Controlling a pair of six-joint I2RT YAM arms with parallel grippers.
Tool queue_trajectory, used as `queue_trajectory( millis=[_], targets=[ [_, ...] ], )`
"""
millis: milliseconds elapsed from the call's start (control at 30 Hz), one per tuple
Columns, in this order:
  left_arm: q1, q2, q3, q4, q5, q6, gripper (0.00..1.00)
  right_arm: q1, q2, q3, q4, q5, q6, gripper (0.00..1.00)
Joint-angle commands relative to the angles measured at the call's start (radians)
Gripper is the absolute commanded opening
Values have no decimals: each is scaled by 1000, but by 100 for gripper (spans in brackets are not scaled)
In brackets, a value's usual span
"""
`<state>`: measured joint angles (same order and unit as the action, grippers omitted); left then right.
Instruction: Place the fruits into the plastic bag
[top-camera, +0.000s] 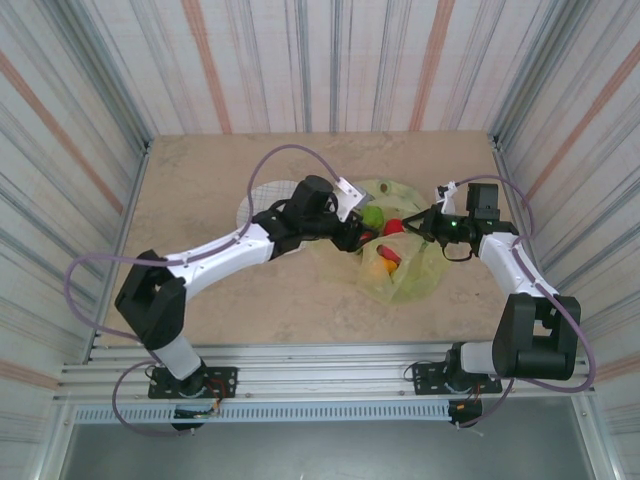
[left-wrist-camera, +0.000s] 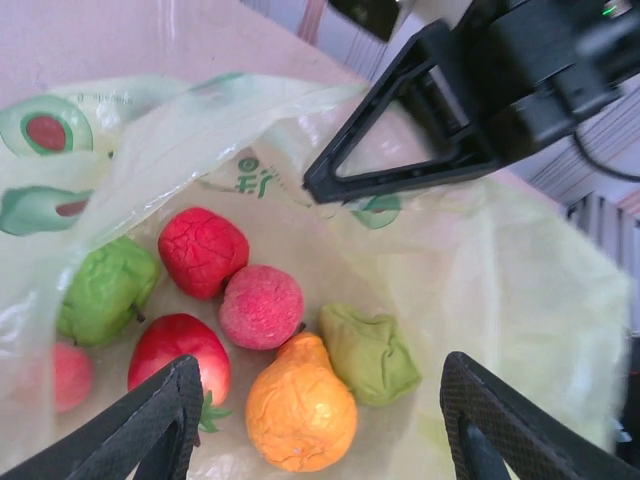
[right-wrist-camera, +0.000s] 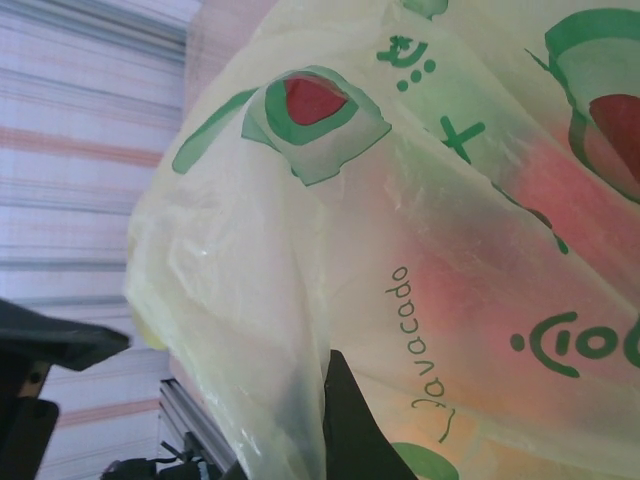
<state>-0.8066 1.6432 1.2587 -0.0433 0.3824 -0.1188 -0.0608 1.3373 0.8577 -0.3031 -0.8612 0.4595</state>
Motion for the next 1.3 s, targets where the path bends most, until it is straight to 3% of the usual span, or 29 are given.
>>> queue_trajectory(
  millis=[0,100,167,233,433,600,900,1267],
  targets=[
    [45,-76,-51,89,96,-64,66,-6,-2,-16,-15,1,-27,0],
    [106,-118,-97,153,191,-130,67,-6,-2,-16,-17,4,-29,0],
    [153,-155,-139,189,193,-177,67,-6,-3,-15,-16,4,-30,0],
    [197,-192,-174,197,134,-212,68,-6,-1,-16,-16,5,-31,0],
    [321,-200,-185,32,-182,-261,78,-6,5,-17,-8,3,-24,0],
    [420,-65,-119,-37,-176,-283,81,-3,5,-14,-7,4,-22,0],
    [422,202,55,-105,-138,-244,84,-4,5,-3,-20,7,-28,0],
    [363,391,204,-128,-129,-211,89,-3,10,3,-24,5,-29,0]
  ],
)
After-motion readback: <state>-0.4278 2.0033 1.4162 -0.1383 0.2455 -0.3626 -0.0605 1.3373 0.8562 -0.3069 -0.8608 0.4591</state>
